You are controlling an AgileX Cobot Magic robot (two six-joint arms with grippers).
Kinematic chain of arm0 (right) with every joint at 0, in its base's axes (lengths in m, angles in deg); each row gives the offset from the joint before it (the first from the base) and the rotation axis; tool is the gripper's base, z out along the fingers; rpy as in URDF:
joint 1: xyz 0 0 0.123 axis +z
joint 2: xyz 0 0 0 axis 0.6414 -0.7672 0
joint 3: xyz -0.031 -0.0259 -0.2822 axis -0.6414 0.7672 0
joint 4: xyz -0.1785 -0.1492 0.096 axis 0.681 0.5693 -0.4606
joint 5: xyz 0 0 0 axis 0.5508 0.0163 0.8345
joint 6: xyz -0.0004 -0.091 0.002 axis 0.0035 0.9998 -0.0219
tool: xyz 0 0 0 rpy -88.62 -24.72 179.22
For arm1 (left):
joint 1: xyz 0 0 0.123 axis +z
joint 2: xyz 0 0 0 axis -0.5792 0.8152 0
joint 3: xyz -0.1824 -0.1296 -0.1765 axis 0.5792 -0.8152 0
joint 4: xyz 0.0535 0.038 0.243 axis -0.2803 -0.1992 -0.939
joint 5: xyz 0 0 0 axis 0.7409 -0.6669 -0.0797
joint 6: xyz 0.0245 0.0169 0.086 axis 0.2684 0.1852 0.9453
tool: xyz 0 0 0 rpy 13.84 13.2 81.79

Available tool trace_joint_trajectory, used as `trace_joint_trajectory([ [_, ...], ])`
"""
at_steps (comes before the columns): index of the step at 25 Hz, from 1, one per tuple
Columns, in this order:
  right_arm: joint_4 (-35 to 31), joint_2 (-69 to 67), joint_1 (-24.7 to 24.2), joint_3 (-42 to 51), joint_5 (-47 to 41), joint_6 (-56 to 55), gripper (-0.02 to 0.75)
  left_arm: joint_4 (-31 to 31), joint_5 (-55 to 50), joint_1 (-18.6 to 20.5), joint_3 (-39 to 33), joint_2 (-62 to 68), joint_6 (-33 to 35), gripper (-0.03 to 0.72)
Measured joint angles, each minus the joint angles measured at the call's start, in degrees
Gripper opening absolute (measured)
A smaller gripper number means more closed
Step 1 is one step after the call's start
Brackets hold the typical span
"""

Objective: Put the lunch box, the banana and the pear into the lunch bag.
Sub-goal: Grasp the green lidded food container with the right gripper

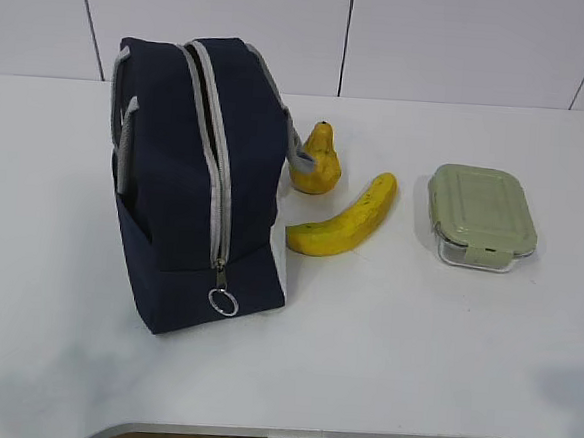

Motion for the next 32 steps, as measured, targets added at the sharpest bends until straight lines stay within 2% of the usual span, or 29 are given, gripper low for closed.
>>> trace_joint_trajectory([
  [15, 0.0, -0.1, 0.0, 0.0, -0.4, 0.0, 0.408, 0.0, 0.0, 0.0, 0.0, 0.0, 0.0, 0.244],
  [22, 0.8, -7.8, 0.0, -1.1, -1.5, 0.0, 0.408, 0.0, 0.0, 0.0, 0.0, 0.0, 0.0, 0.244],
  [32, -6.3, -17.2, 0.0, -1.2, 1.9, -1.4, 0.408, 0.0, 0.0, 0.0, 0.0, 0.0, 0.0, 0.244],
])
